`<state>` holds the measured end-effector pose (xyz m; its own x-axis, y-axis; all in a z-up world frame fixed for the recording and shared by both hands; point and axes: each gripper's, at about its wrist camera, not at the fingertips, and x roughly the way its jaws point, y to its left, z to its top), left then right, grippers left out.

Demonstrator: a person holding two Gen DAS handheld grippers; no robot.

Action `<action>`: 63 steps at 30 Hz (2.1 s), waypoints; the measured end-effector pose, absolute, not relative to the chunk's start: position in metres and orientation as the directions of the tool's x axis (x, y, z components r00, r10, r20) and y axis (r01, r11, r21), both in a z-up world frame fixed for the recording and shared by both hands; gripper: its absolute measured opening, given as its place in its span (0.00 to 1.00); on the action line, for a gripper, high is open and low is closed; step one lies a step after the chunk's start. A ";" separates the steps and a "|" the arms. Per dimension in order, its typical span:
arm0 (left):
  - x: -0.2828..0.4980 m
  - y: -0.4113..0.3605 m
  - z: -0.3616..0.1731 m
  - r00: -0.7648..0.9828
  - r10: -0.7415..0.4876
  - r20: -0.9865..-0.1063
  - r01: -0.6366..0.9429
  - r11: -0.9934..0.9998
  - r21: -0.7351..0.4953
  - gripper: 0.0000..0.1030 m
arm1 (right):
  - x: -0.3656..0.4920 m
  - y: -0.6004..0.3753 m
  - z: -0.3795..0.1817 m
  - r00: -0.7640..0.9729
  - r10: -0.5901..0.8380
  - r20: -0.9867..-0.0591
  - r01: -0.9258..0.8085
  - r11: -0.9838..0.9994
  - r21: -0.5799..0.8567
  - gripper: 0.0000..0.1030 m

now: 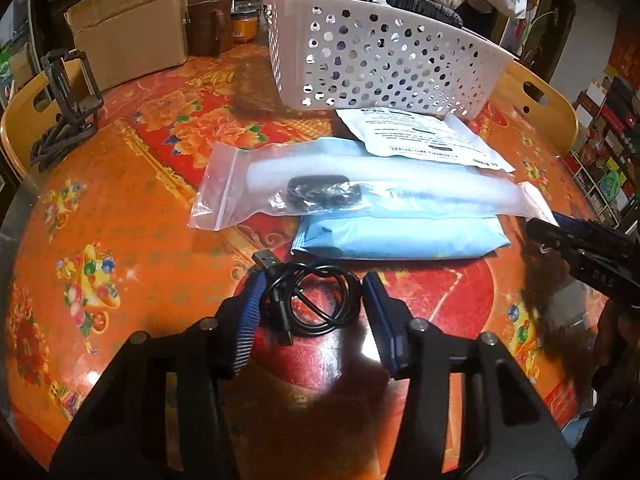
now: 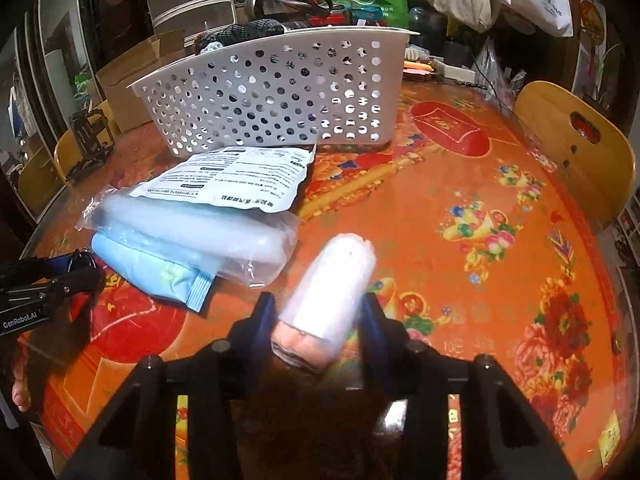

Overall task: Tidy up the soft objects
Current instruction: 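Close the right tool on the white rolled cloth while the left tool grasps the black cable, then carry the cloth and cable over the white basket and open both tools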

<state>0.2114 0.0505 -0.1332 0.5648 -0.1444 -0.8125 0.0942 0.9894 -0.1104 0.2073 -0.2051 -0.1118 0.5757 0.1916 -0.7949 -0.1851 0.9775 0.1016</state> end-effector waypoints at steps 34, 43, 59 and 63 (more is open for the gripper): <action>0.194 0.048 -0.043 0.714 -0.205 -0.669 0.136 0.979 -0.154 0.45 | 0.175 -0.222 -0.035 0.725 0.280 -0.629 -0.259 0.957 0.127 0.32; 0.245 0.043 0.024 0.746 -0.248 -0.618 0.174 0.968 -0.179 0.45 | 0.207 -0.224 0.022 0.763 0.304 -0.571 -0.285 0.950 0.125 0.32; 0.427 0.047 0.058 0.661 -0.223 -0.716 0.093 0.972 -0.217 0.45 | 0.349 -0.218 0.050 0.747 0.235 -0.622 -0.255 0.965 0.059 0.32; 0.446 0.044 0.038 0.638 -0.221 -0.738 0.087 0.973 -0.216 0.46 | 0.378 -0.218 0.028 0.709 0.207 -0.674 -0.223 0.973 0.065 0.32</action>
